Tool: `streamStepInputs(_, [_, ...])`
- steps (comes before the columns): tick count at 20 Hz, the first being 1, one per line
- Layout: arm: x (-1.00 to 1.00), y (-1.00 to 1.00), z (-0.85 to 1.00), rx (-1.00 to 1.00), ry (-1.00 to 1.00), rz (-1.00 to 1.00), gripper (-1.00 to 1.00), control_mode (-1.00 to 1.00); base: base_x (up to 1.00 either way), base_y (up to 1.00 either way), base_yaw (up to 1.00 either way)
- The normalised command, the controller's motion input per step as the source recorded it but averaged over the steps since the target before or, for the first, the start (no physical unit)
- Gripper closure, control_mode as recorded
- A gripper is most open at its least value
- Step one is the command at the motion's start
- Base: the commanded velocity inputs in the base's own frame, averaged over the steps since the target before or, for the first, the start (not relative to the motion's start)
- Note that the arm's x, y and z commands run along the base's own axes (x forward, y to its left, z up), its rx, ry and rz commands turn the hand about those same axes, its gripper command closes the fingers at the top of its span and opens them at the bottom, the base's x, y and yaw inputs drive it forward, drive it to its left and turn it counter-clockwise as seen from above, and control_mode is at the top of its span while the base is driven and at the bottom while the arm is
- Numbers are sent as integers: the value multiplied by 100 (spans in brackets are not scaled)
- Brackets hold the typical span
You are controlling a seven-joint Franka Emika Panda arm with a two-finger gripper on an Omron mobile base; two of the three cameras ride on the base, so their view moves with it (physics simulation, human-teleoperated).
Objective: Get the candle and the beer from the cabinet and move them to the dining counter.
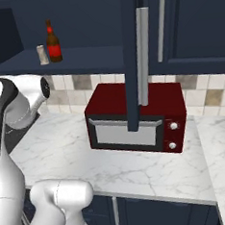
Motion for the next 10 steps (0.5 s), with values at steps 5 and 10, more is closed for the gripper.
streamStepInputs(5, [-24, 80, 0, 0, 0, 23, -100, -100, 0, 0, 0])
streamStepInputs(10, [-2, 89, -1, 0, 0, 16, -100, -100, 0, 0, 0])
